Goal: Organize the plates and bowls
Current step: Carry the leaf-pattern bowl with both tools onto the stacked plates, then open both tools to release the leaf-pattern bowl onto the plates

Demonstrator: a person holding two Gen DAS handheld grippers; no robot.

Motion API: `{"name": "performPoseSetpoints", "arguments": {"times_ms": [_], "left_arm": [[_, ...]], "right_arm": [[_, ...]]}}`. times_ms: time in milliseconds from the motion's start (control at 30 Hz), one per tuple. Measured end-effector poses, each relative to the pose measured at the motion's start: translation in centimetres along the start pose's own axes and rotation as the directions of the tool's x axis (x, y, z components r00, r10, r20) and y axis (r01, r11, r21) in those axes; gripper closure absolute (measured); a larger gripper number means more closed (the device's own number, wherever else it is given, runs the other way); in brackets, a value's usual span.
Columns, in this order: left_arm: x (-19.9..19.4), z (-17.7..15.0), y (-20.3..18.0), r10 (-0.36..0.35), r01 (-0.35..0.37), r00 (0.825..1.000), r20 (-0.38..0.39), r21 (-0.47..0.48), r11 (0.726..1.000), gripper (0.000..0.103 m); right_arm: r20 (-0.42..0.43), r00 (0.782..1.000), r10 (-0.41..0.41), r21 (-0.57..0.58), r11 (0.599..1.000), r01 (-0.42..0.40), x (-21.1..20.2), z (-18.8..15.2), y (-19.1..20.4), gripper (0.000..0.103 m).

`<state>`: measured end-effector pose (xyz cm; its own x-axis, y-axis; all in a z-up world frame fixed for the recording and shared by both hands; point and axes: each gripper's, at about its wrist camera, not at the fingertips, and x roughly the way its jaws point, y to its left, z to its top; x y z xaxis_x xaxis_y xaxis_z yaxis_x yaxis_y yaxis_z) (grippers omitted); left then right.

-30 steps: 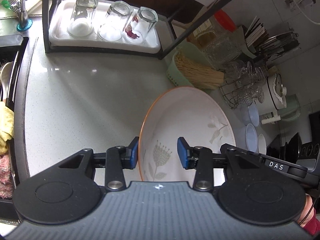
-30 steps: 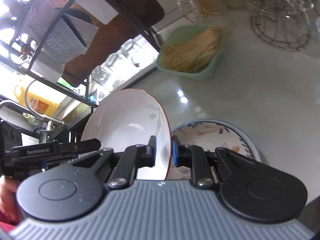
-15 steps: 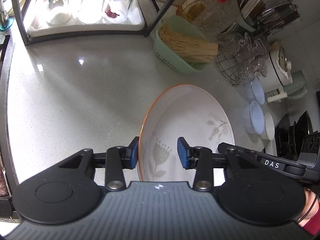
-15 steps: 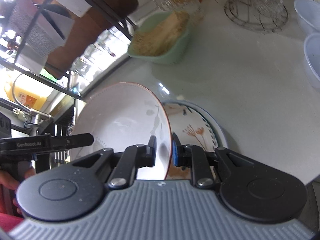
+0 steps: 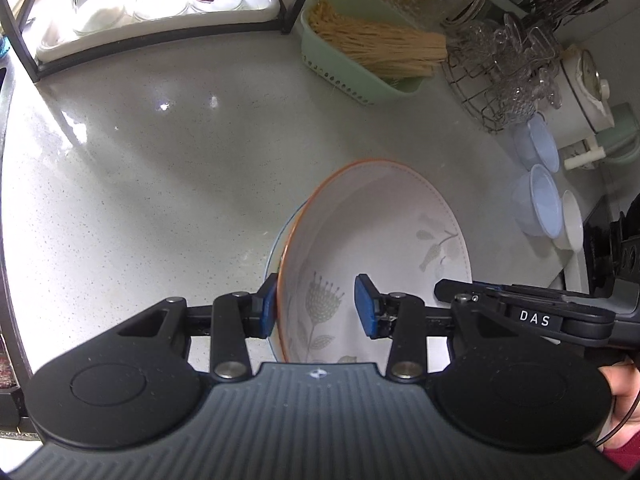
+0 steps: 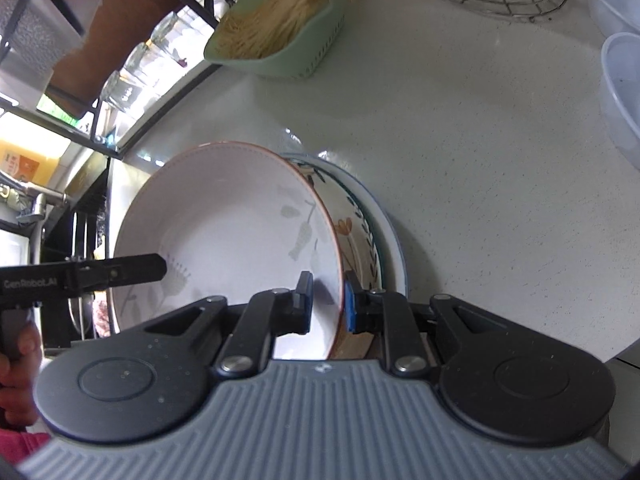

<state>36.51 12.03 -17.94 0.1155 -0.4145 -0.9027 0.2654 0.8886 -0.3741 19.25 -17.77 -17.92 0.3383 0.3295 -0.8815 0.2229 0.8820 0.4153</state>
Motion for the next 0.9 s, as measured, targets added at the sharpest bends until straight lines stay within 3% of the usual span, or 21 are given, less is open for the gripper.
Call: {"name": "performPoseSetpoints", "arguments": {"times_ms": [100,233,567,900], "left_arm": [[0.2,-0.2,0.2,-0.007,0.007,1.0,0.002,-0.029,1.0,0.058],[0.7,-0.8,-0.5,0.03,-0.029,1.0,-0.004,0.016,0.999,0.058],[0.2,-1.2,-0.8,0.044,-0.045,0.999,0.031,0.021,0.999,0.058],[-0.3,-1.6,-0.5,0.074,-0.074,0.997,-0.005,0.017,0.997,0.058]], "right_arm": [[0.011,1.0,-0.017,-0.03,0.999,0.017,0.1,-0.1,0.3,0.084],[0.04,0.999,-0.035,-0.025,0.999,0.036,0.2,0.0,0.0,0.084],[0.128,0.99,-0.063,-0.08,0.994,0.074,0.0,-0.2,0.8,0.084],[0.193,0.98,-0.044,-0.047,0.997,0.054,-0.3,-0.8,0.5,0.084]]}}
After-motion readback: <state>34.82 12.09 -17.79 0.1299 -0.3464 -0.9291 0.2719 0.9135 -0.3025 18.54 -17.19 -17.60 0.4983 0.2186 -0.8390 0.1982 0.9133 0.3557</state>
